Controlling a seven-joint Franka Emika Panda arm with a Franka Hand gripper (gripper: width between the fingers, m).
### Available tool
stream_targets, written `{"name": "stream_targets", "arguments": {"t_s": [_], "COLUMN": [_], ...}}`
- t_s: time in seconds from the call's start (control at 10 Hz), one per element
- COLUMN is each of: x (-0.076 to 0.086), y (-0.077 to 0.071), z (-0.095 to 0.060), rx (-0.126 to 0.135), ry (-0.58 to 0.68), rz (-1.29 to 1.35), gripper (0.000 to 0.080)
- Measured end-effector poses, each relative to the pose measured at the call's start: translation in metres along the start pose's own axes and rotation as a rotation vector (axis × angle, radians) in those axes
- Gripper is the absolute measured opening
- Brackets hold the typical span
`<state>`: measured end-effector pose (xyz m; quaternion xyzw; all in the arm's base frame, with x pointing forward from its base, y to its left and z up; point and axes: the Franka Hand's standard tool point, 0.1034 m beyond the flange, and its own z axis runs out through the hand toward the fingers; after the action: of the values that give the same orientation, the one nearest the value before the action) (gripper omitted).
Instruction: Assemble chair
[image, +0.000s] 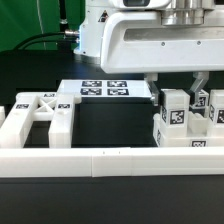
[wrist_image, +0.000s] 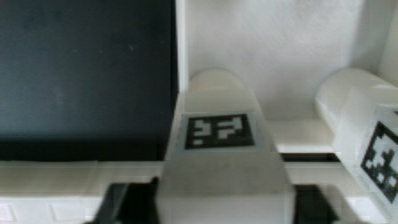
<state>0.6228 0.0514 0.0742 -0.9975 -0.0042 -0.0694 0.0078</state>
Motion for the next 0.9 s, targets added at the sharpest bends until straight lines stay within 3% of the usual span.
{"name": "stream_targets", "arguments": {"t_s": [0.3,0.9], "x": [0.0000,-0.0019], "y": [0.0000,-0.0012], "z": [0.0000,-0.0002], "rx": [0.000,-0.008], "ry": [0.000,-0.015], "rz": [0.112,0.879], "gripper": [0.0285,0.0287]}}
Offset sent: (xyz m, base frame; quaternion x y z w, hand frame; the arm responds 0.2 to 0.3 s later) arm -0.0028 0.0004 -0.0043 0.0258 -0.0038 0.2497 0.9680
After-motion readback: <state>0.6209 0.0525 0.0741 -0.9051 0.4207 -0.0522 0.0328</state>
